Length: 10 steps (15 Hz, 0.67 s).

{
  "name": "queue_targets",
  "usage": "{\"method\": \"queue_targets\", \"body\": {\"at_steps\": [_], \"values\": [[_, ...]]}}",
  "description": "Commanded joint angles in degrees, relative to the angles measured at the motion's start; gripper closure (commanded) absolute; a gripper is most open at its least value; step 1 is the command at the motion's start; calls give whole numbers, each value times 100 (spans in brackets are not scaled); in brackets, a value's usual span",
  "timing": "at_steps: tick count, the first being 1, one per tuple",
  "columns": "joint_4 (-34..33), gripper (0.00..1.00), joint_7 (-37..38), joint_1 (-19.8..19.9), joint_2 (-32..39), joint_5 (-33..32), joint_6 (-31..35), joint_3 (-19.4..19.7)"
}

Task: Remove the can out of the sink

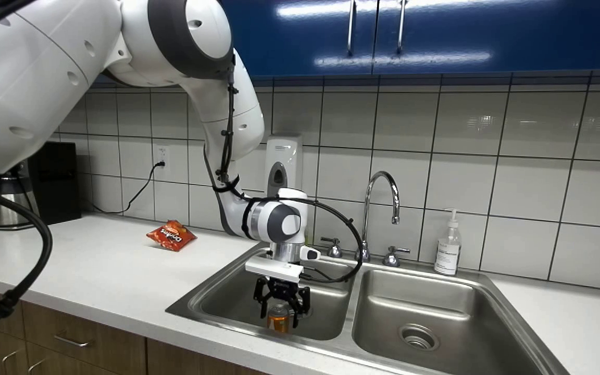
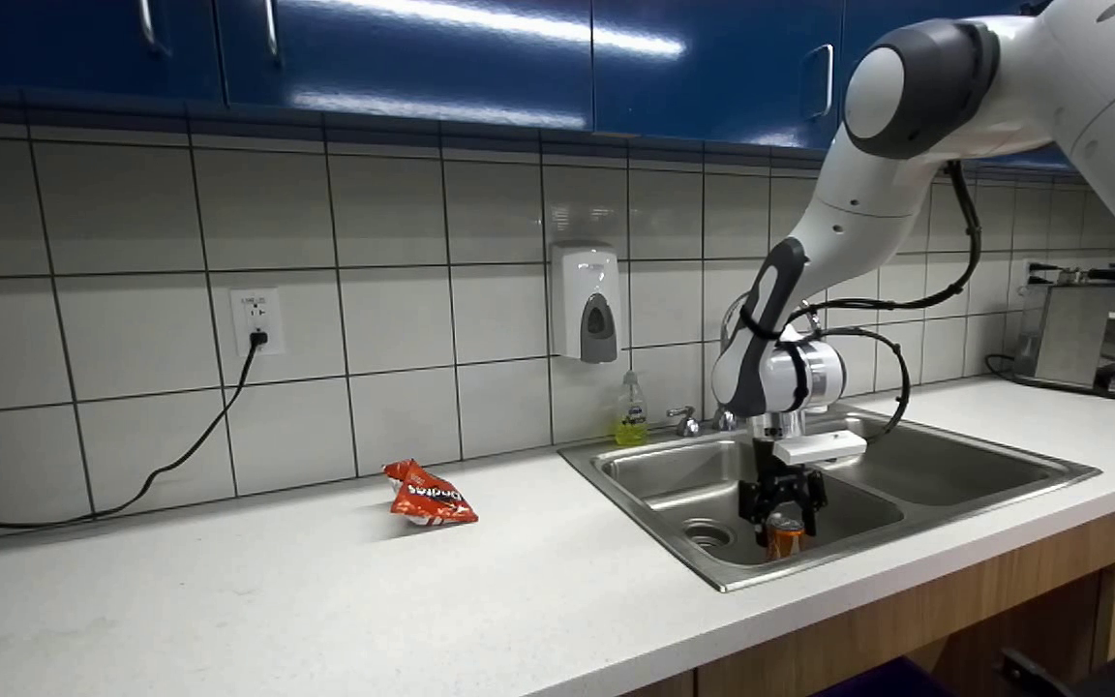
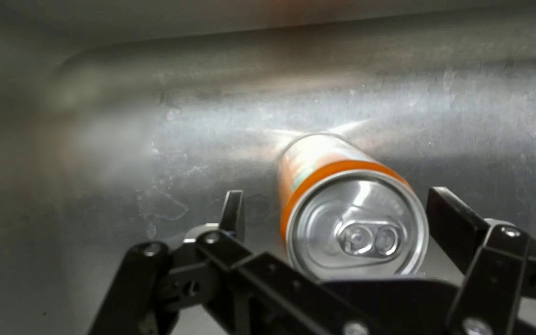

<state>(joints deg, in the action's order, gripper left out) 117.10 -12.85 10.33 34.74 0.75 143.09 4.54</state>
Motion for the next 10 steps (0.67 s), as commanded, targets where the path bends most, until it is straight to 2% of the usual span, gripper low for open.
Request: {"method": "queue_targets", "body": {"at_steps": [1,5,6,10], "values": [[-102,26,-107,165,20,35,-141,-105],[-93,58,-102,175,18,38,-109,-110],[-94,62,-105,177,19,44,-101,-116],[-85,62,-95,162,-25,38,-176,-118]]}}
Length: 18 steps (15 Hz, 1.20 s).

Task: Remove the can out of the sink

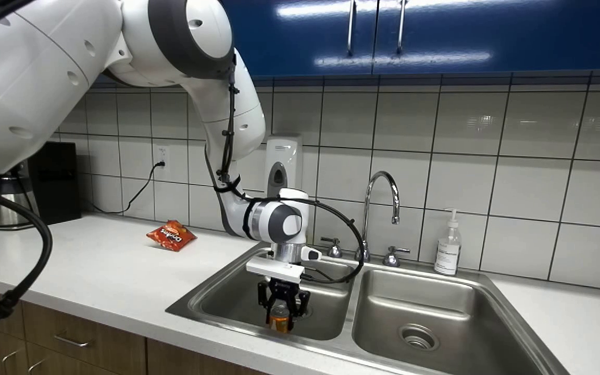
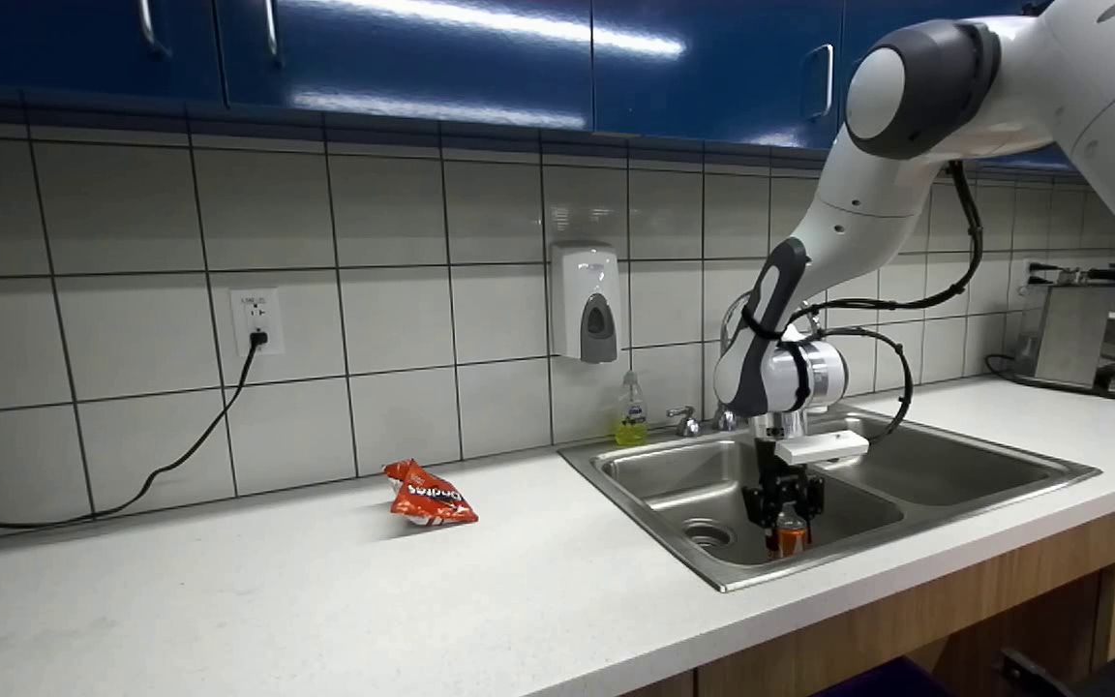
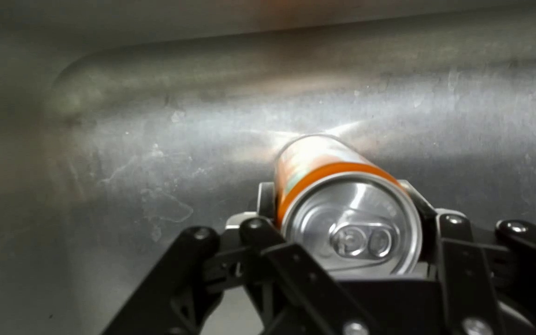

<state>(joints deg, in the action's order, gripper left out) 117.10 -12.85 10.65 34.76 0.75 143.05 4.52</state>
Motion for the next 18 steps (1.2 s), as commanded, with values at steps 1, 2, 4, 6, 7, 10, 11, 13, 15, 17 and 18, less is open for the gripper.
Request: {"method": "queue_targets", "body": {"at_steps": [1,2,4,6,7,10,11,13,15,17,18], "values": [[-76,62,-88,126,-63,43,-214,-119],[-55,62,-57,101,-132,24,-268,-102],[15,62,-39,75,-297,9,-360,-94],[101,62,-5,34,-512,-10,-489,-83],[147,62,23,0,-641,-27,-579,-70],[241,62,62,-87,-1028,-55,-943,-55],[263,62,49,-108,-1143,-48,-1067,-65],[308,62,70,-192,-1370,-68,-1357,-70],[378,62,103,-309,-1611,-102,-1618,-83],[456,62,124,-437,-1847,-128,-1853,-115],[501,62,150,-518,-1973,-156,-1968,-135]]}}
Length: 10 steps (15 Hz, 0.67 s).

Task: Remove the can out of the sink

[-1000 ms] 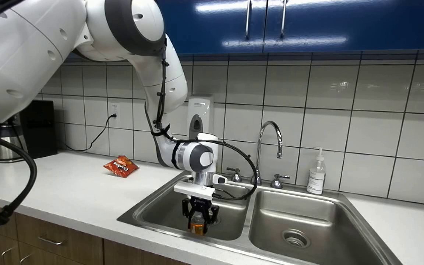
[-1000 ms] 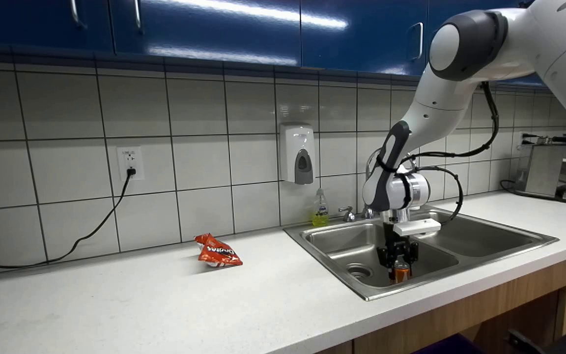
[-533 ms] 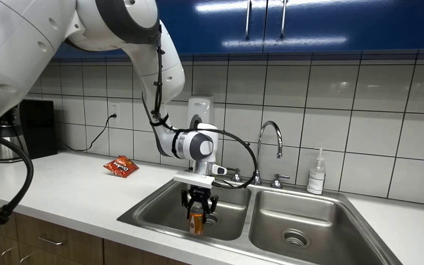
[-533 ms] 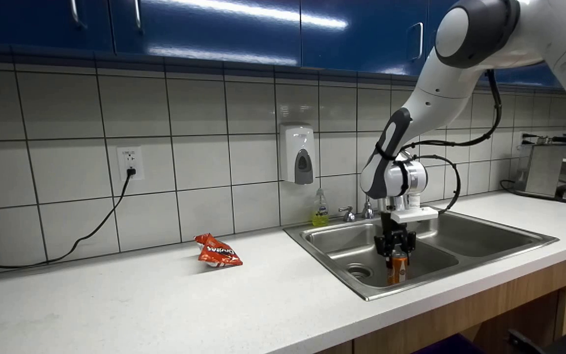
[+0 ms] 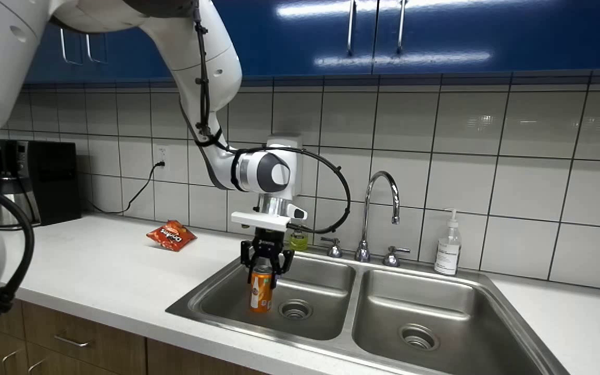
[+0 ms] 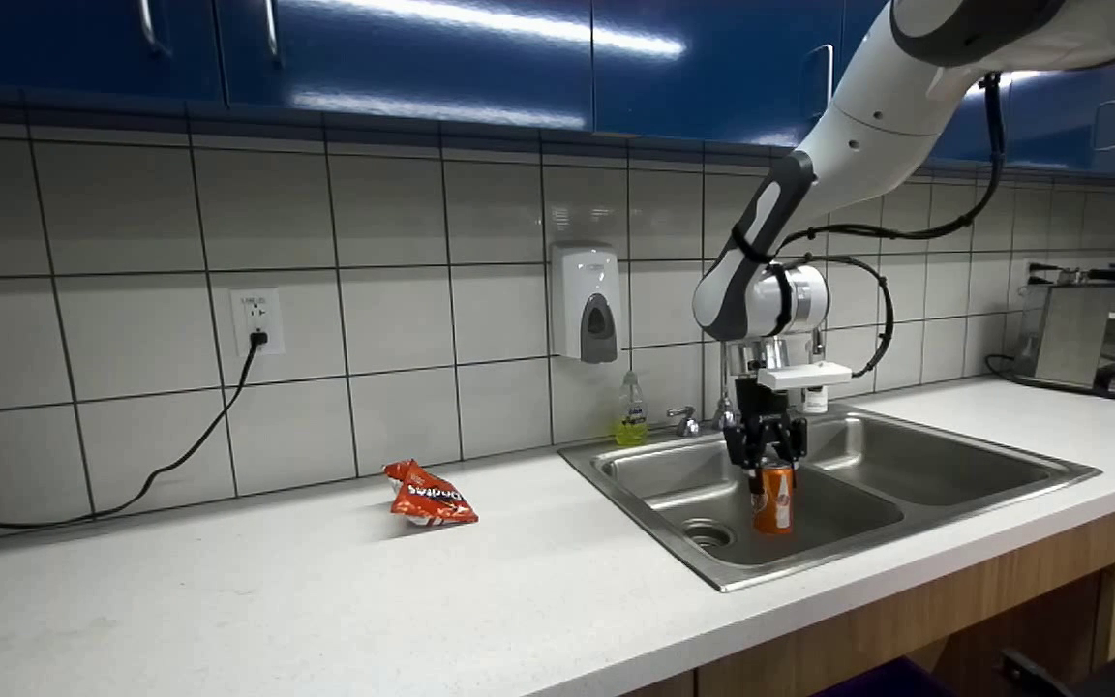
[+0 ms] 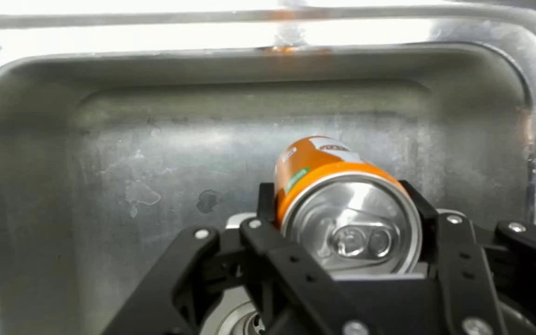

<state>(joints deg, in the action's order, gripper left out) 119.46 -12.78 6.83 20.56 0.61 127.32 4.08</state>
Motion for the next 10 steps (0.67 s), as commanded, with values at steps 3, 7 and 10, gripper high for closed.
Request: {"method": "queue_targets", "body": {"at_steps": [3,7,10], "values": [[377,62,126,-333,-892,-160,-678,-202],[453,62,115,-637,-1248,-221,-969,-399],[409,62,75,-885,-1352,-254,-1167,-604]]}}
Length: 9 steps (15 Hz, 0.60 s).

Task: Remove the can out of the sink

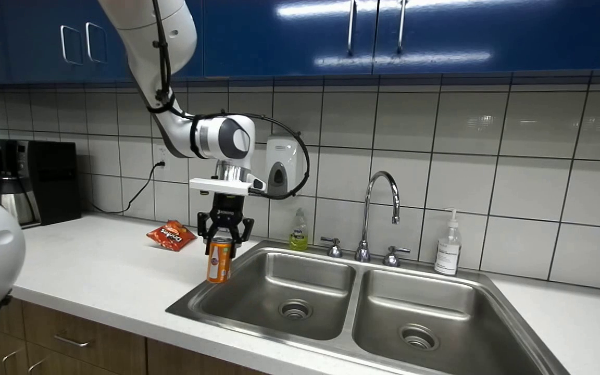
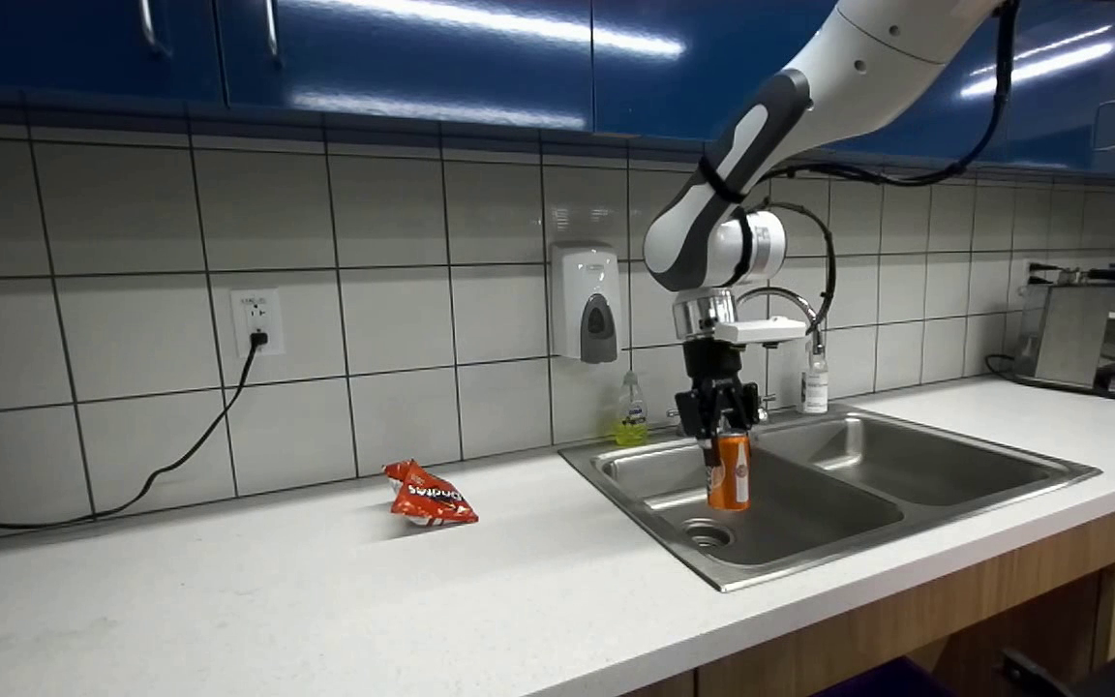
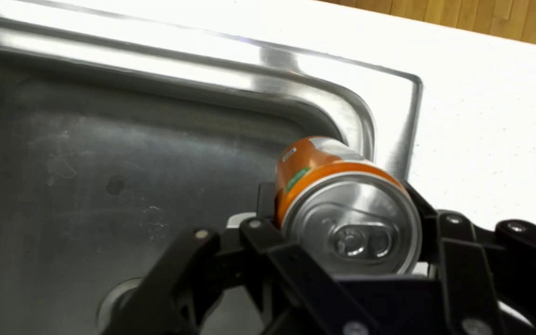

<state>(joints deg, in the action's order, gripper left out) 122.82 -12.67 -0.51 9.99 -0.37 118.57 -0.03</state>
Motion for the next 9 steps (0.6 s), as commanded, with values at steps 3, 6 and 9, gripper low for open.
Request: {"method": "queue_targets", "body": {"at_steps": [3,6,9], "values": [[11,62,61,-392,-265,-148,-295,-406],[-71,62,34,-620,-153,-176,-244,-614],[-128,62,47,-797,-31,-172,-168,-767]]}}
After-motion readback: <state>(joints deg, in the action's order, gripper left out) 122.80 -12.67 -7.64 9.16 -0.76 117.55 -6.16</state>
